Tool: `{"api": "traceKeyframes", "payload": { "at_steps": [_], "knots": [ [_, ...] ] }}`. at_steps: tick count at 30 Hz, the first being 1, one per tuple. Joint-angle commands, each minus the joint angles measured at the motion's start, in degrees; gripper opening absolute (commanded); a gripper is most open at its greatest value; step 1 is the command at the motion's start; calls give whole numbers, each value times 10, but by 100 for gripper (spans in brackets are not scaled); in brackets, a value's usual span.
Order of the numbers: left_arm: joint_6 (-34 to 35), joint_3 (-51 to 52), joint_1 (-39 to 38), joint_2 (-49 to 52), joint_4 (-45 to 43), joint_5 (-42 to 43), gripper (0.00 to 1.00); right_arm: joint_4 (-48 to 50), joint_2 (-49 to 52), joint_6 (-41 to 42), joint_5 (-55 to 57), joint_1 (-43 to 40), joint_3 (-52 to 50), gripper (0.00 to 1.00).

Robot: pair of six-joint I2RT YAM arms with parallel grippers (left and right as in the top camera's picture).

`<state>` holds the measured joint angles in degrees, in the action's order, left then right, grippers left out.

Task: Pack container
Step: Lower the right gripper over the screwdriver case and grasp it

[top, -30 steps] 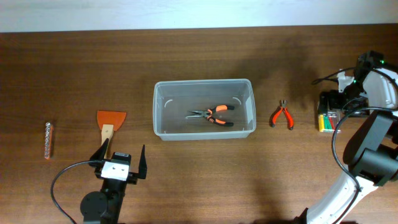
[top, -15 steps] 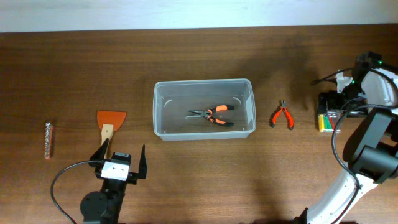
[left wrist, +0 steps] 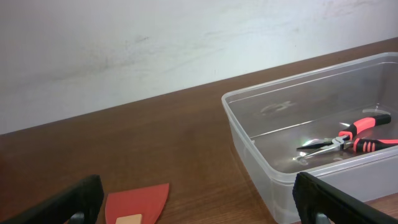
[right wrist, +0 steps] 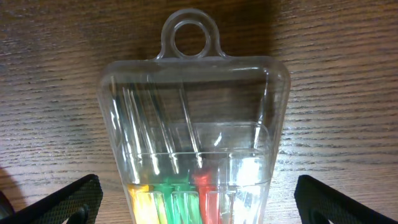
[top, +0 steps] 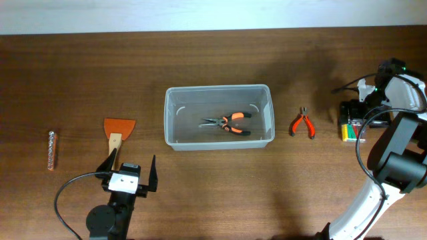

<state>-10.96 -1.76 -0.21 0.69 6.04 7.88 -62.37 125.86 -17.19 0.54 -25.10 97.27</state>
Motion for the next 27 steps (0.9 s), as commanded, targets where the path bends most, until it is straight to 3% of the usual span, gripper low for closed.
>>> {"api": "traceKeyframes", "payload": {
  "at_steps": [1,27],
  "knots": [
    [-7,3,-2,-3,0,-2,99,3,11,-5,-2,-1,-6,99],
    [-7,3,-2,-3,0,-2,99,7,31,-3,-1,0,-7,99]
  ]
}}
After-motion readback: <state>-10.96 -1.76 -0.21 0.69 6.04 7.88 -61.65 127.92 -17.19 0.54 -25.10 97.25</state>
